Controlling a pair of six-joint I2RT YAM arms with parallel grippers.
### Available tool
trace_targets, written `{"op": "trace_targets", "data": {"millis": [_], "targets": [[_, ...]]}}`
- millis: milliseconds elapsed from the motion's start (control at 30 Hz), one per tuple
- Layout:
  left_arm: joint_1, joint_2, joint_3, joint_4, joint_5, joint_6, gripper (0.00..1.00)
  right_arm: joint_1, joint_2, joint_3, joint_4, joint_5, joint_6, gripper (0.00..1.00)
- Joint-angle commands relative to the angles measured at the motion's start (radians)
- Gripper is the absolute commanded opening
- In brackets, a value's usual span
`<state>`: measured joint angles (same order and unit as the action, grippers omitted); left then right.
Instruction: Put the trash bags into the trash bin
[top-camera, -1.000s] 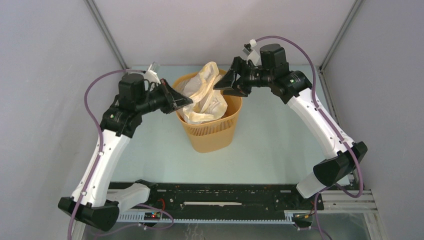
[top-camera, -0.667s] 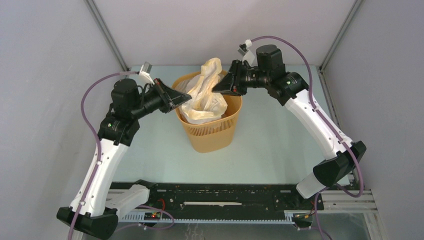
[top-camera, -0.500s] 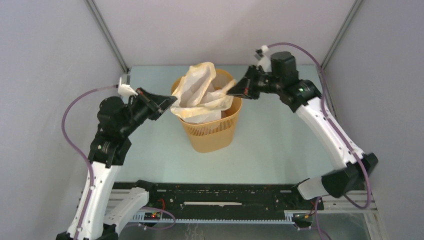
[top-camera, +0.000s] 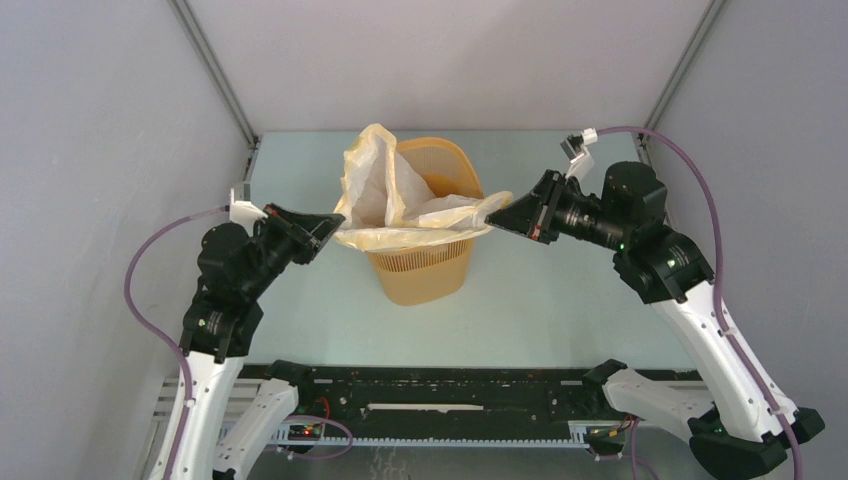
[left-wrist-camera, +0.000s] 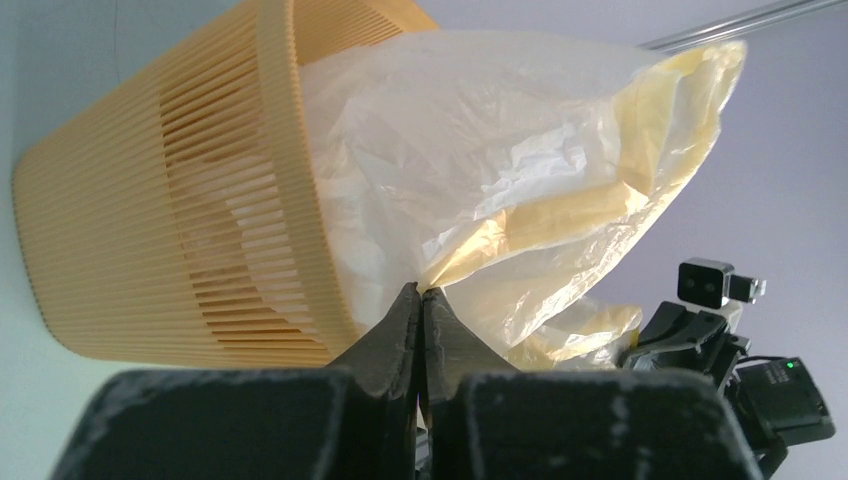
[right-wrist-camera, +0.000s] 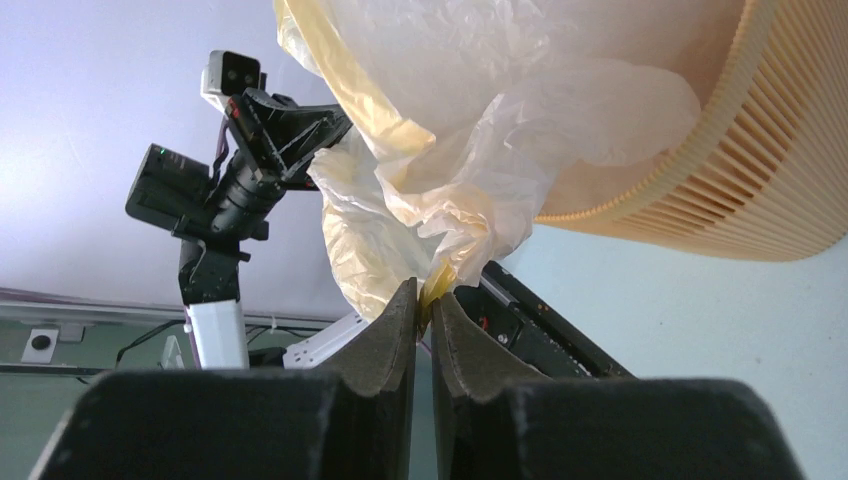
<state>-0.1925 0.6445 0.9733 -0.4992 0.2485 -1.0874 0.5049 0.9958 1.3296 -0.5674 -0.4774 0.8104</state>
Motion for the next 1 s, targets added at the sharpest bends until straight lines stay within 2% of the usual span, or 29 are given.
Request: {"op": "trace_targets", "data": {"millis": [0, 100, 167, 267, 333, 467, 533, 600, 667, 733, 800, 867, 900, 967], "targets": [[0.010, -0.039, -0.059, 0.001, 0.050, -0.049, 0.11, 0.004, 0.000, -0.057, 0.007, 0.020, -0.007, 0.18], [0.010, -0.071, -0.091, -0.009, 0.061, -0.055, 0.20, 0.002, -0.003, -0.074, 0.011, 0.019, -0.014, 0.12], [0.010, -0.077, -0.106, -0.031, 0.074, -0.057, 0.23, -0.004, 0.002, -0.076, 0.017, 0.019, -0.025, 0.08], [0.010, -0.085, -0.135, -0.042, 0.095, -0.065, 0.28, -0.026, 0.030, -0.076, 0.006, -0.022, -0.061, 0.14], [0.010, -0.094, -0.142, -0.044, 0.106, -0.076, 0.36, -0.038, 0.048, -0.076, 0.000, -0.047, -0.078, 0.11], [0.010, -0.113, -0.132, -0.045, 0.134, -0.088, 0.69, -0.040, 0.061, -0.076, 0.049, -0.100, -0.070, 0.04], [0.010, -0.124, -0.126, -0.042, 0.161, -0.106, 0.81, -0.037, 0.060, -0.076, 0.074, -0.105, -0.052, 0.01], [0.010, -0.139, -0.123, -0.040, 0.186, -0.123, 0.91, -0.039, 0.059, -0.076, 0.096, -0.101, -0.033, 0.00], [0.009, -0.151, -0.134, -0.029, 0.229, -0.146, 0.97, -0.044, 0.059, -0.076, 0.120, -0.091, -0.006, 0.00], [0.008, -0.159, -0.164, 0.009, 0.277, -0.181, 0.97, -0.047, 0.063, -0.076, 0.157, -0.088, 0.026, 0.00], [0.008, -0.166, -0.190, 0.045, 0.293, -0.211, 0.93, -0.049, 0.073, -0.076, 0.194, -0.094, 0.040, 0.00], [0.008, -0.173, -0.206, 0.073, 0.287, -0.229, 0.82, -0.053, 0.085, -0.076, 0.202, -0.096, 0.043, 0.00], [0.008, -0.172, -0.212, 0.088, 0.285, -0.236, 0.71, -0.056, 0.090, -0.076, 0.199, -0.100, 0.041, 0.00], [0.008, -0.165, -0.213, 0.097, 0.274, -0.236, 0.57, -0.063, 0.095, -0.076, 0.177, -0.103, 0.028, 0.01]]}}
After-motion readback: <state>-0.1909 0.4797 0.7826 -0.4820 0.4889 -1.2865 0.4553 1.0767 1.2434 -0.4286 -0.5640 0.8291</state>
